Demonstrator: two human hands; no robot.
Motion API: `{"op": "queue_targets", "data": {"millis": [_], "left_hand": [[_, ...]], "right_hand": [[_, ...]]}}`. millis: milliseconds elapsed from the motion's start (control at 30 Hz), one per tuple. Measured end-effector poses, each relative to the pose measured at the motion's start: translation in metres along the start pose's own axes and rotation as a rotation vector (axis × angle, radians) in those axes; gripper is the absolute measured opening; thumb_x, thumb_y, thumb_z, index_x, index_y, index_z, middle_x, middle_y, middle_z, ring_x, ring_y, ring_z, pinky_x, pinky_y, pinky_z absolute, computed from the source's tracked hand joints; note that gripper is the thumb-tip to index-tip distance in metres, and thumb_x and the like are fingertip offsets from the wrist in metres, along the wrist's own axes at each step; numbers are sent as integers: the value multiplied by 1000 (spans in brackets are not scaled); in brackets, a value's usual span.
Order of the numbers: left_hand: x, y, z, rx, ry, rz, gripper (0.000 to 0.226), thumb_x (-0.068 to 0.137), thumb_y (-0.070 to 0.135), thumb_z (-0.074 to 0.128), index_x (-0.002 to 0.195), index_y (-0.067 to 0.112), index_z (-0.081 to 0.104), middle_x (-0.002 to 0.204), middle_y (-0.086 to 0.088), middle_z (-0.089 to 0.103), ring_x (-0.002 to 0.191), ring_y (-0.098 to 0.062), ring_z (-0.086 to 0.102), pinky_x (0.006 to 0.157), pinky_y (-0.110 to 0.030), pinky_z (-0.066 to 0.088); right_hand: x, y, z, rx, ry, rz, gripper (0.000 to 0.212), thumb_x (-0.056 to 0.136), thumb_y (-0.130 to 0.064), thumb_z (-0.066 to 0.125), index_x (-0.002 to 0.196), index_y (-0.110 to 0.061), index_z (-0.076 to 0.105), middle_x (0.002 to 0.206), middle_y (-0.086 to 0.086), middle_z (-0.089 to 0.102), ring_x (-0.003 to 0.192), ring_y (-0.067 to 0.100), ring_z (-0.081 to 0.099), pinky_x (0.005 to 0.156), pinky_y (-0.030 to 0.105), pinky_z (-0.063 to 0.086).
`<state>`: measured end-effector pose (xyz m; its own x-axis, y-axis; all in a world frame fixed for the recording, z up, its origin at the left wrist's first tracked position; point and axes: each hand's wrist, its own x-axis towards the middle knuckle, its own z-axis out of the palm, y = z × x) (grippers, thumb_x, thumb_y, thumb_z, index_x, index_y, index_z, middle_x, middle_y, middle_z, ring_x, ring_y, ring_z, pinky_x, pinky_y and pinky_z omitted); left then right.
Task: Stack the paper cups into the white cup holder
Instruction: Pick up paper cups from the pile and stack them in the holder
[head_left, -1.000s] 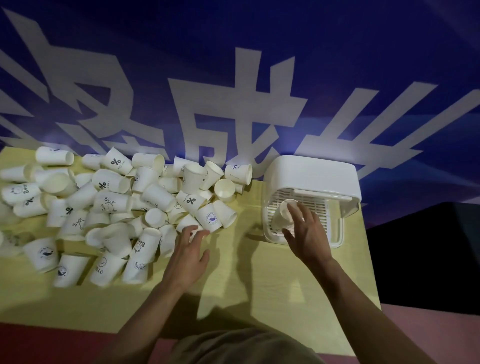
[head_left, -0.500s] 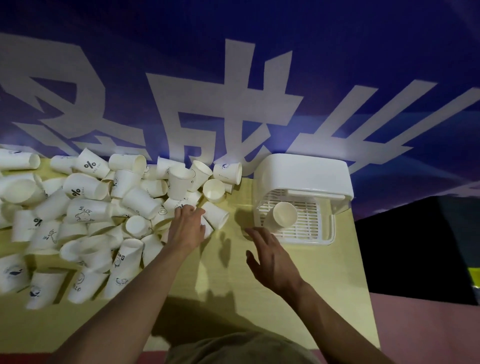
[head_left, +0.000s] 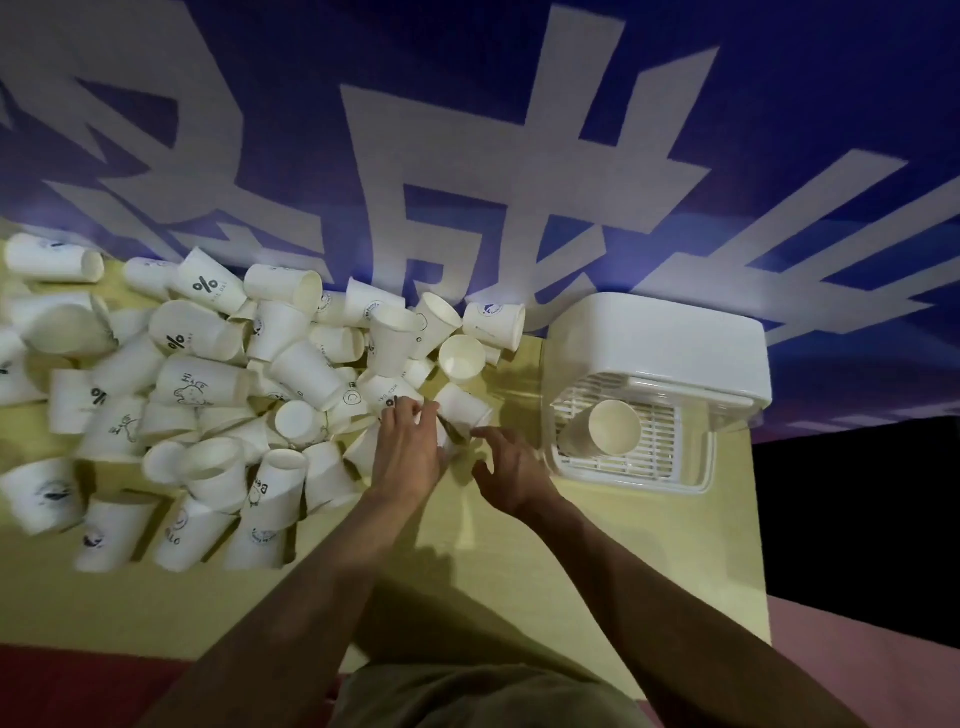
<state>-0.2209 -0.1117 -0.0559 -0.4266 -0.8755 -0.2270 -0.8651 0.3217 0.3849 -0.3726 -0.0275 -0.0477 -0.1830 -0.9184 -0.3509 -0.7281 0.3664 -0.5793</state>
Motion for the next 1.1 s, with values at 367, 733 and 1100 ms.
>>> {"op": "queue_targets", "data": {"millis": [367,733,1100], "left_hand": [[-25,5,-18,-252,-41,-42,51,90,5,66,136,12,44,111,-13,65,101,-31,62,77,-36,48],[-55,10,-36,-109,57,256,20,79,30,80,81,18,64,115,0,39,110,-17,39,91,-28,49],[-85,72,-66,-162,64,488,19,94,38,64,107,29,54,134,6,39,118,-15,45,67,-31,58]], "right_hand": [[33,0,8,246,38,149,34,91,-25,67,122,-12,70,120,4,71,113,20,66,93,23,48],[-44,-3,-51,141,335,-55,61,88,-22,74,143,-15,48,99,-2,73,89,19,71,81,39,57],[-126,5,-79,32,440,-243,18,92,-36,65,100,-20,65,124,6,49,115,24,47,93,36,45]]}}
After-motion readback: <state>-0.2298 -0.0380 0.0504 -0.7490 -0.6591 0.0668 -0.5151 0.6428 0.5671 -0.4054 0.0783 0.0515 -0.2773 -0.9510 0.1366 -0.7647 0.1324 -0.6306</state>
